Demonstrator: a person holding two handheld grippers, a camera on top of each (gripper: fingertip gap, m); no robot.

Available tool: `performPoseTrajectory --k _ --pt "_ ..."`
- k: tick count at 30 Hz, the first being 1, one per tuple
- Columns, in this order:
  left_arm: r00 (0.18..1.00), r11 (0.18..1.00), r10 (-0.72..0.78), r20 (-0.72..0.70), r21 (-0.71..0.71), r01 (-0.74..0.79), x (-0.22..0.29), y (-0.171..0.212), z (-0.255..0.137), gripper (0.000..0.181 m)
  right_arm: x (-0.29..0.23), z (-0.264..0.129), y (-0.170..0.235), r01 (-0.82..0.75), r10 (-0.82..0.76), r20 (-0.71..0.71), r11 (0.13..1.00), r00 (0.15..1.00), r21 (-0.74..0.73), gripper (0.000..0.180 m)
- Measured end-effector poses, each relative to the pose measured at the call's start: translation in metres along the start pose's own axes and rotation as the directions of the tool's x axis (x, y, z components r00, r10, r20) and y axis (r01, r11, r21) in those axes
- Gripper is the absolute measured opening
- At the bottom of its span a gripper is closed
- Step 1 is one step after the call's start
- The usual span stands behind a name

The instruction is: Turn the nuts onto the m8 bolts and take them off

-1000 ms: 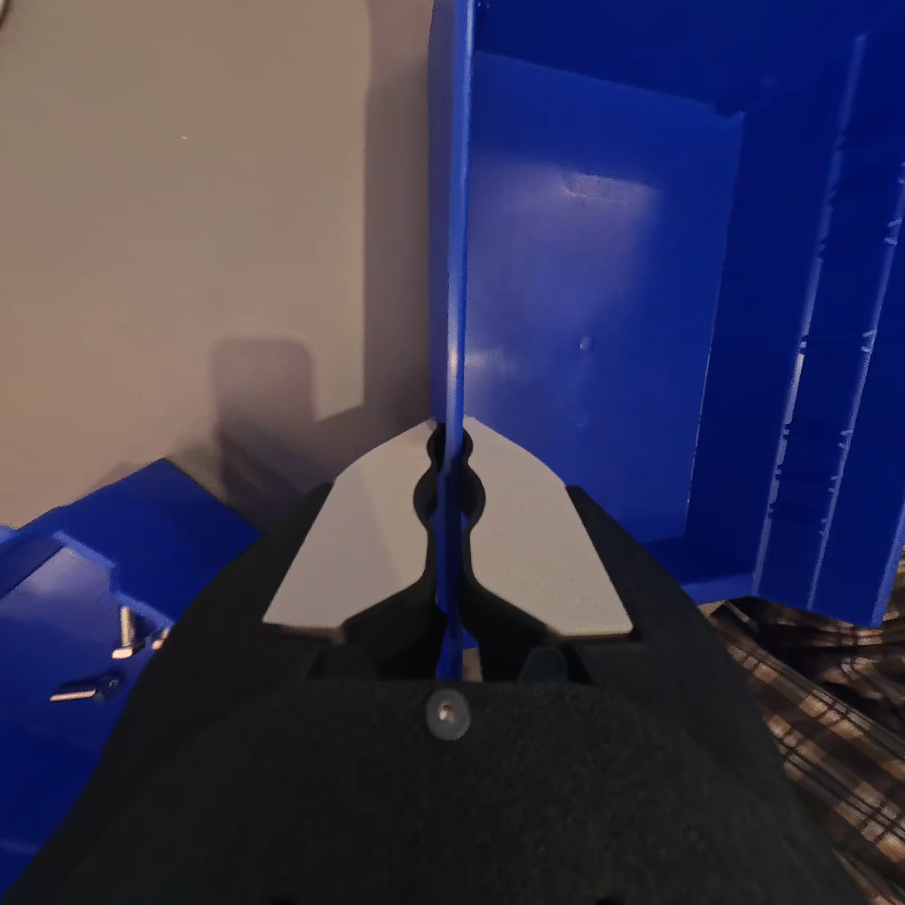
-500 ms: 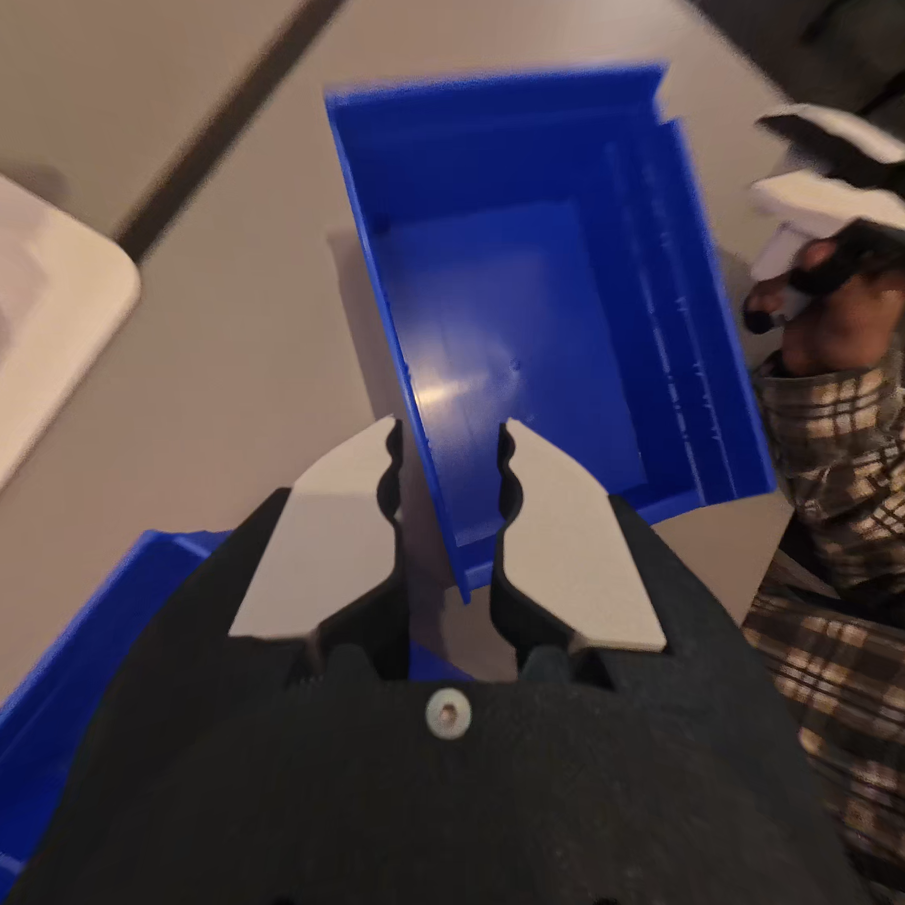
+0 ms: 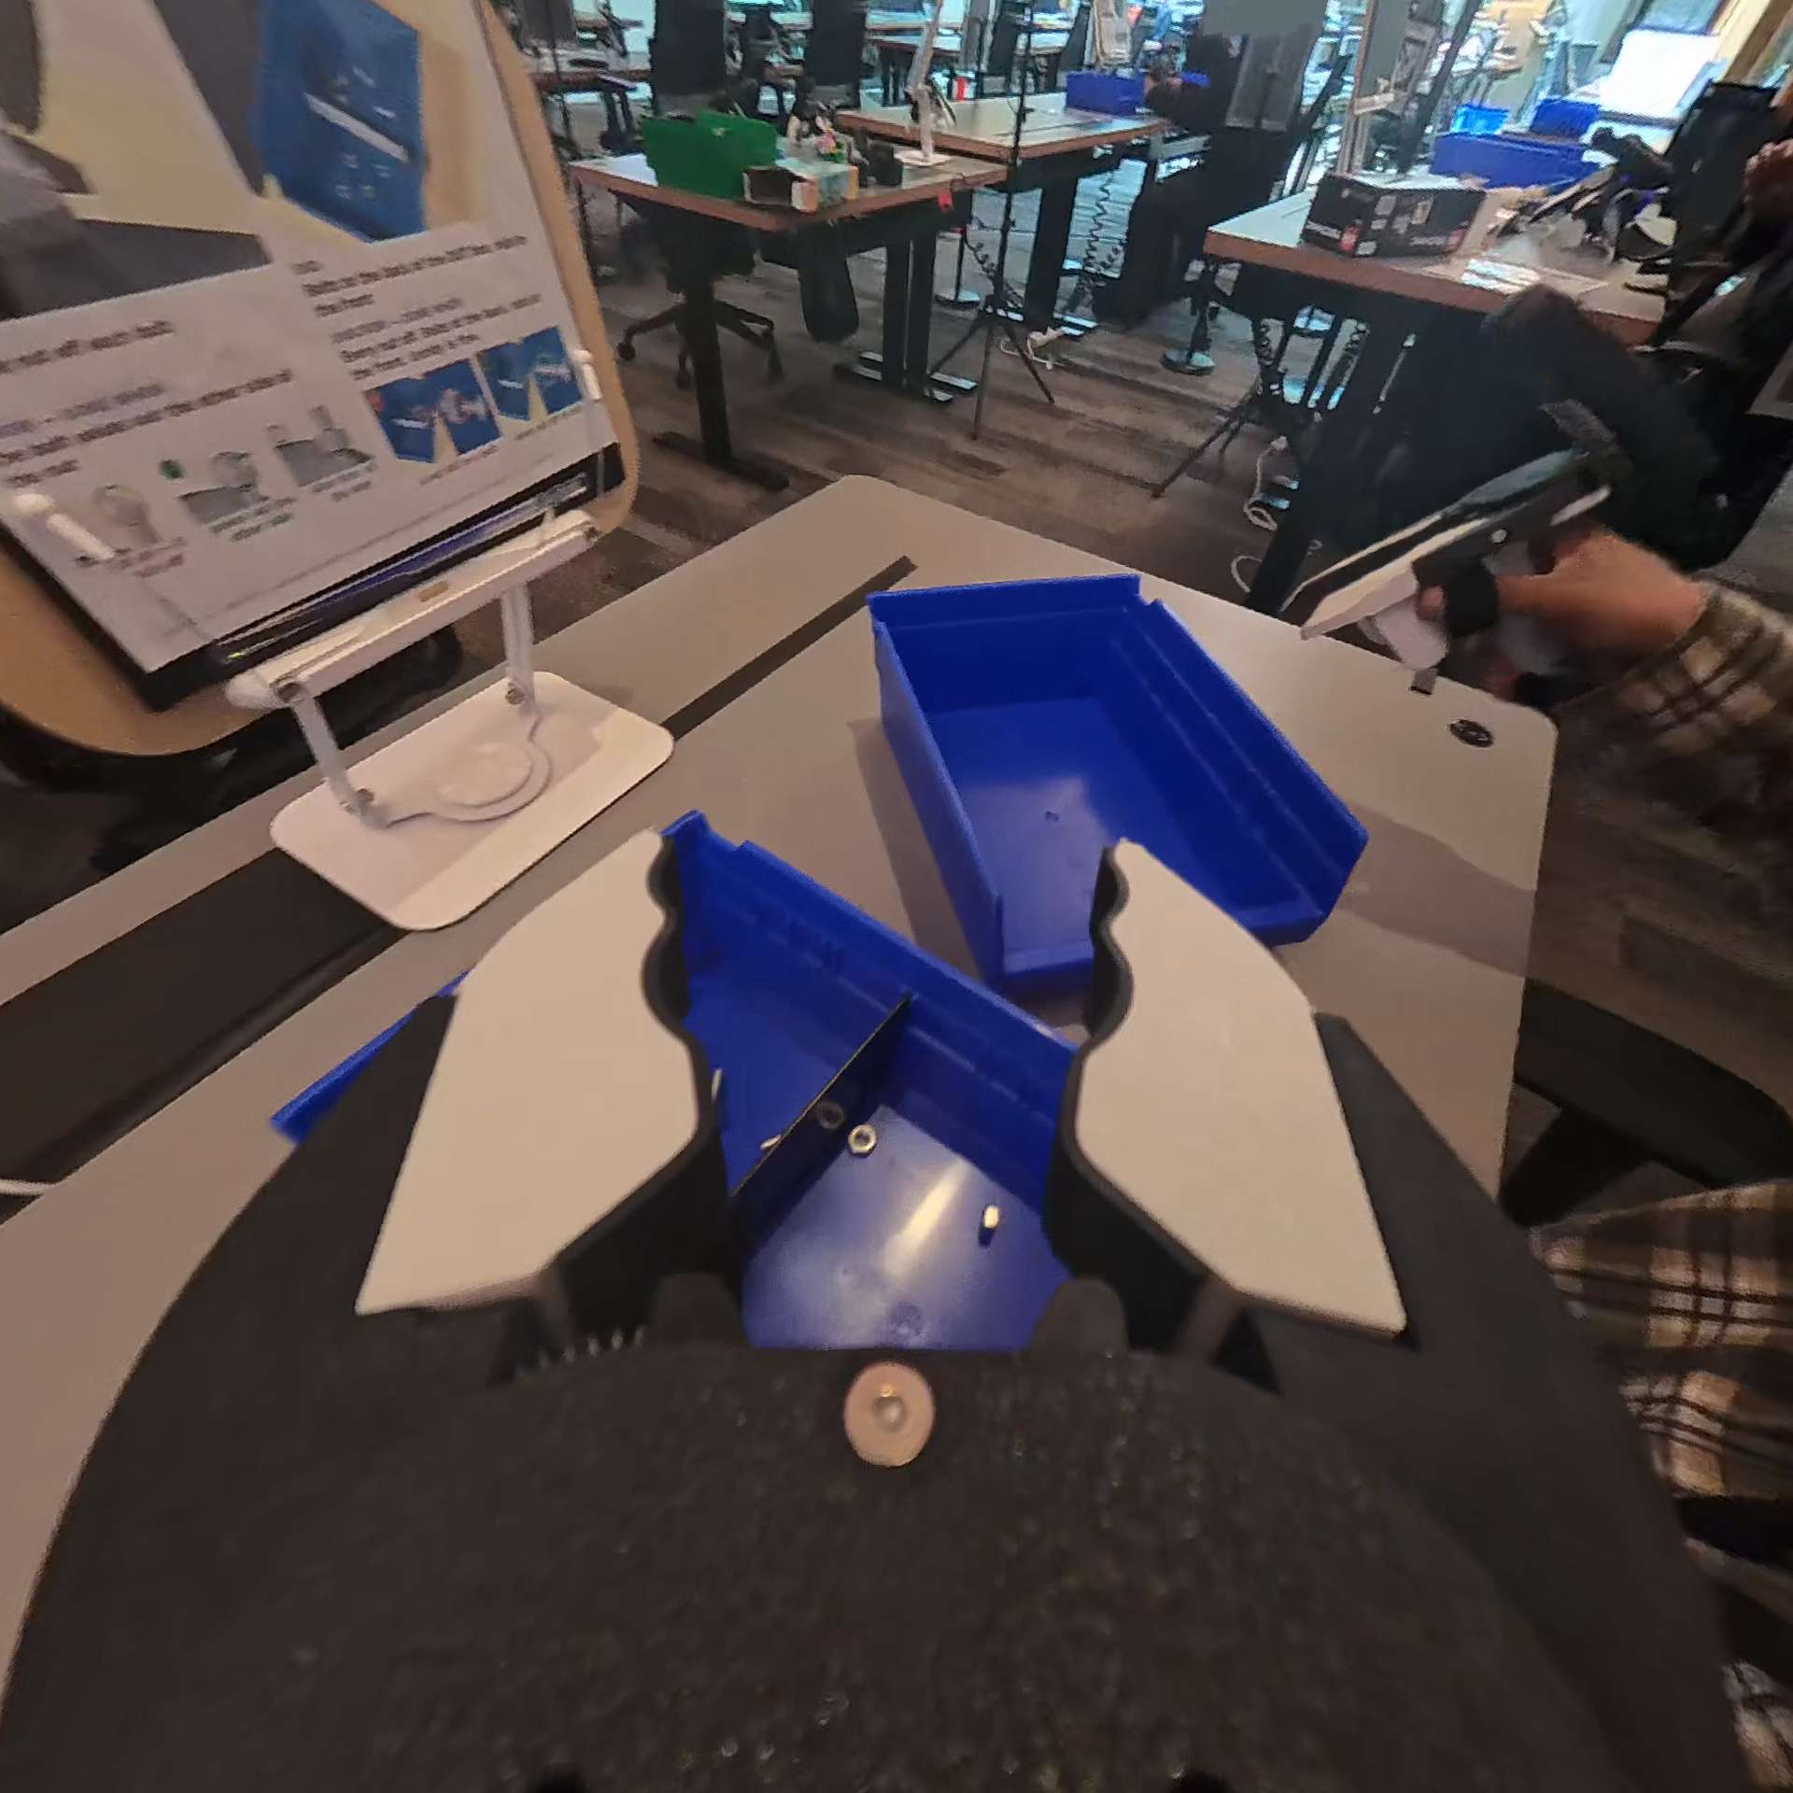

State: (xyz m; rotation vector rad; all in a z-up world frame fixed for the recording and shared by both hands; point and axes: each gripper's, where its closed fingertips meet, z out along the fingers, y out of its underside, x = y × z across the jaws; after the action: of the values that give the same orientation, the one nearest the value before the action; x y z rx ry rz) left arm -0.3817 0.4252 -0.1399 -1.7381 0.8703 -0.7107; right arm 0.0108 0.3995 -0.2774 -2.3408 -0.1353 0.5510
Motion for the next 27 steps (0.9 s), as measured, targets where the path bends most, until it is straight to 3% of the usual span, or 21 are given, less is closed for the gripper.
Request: performPoseTrajectory --k 6,12,14,16,27 --pt "0.997 0.999 0.053 0.054 -0.006 -0.052 -0.016 0.005 -0.017 0.084 -0.015 0.016 0.026 -0.158 0.166 0.003 0.946 0.986 -0.284 0.068" --pt "0.997 0.998 0.067 0.027 0.001 -0.067 -0.017 -0.001 -0.019 0.083 -0.017 0.041 0.053 -0.258 0.238 -0.103 0.841 0.966 -0.475 0.058" --pt "0.998 0.998 0.066 0.016 -0.019 -0.065 -0.017 0.004 -0.017 0.083 -0.016 0.045 0.054 -0.265 0.233 -0.128 0.823 0.964 -0.503 0.03" --pt "0.998 0.997 0.069 0.011 -0.033 -0.069 -0.016 0.006 -0.016 0.083 -0.016 0.046 0.052 -0.282 0.246 -0.138 0.81 0.959 -0.515 0.016" --pt "0.995 0.994 0.1 0.003 -0.032 -0.1 -0.01 0.005 -0.018 0.081 0.08 0.014 0.037 -0.34 0.175 -0.344 0.792 0.922 -0.507 0.004"
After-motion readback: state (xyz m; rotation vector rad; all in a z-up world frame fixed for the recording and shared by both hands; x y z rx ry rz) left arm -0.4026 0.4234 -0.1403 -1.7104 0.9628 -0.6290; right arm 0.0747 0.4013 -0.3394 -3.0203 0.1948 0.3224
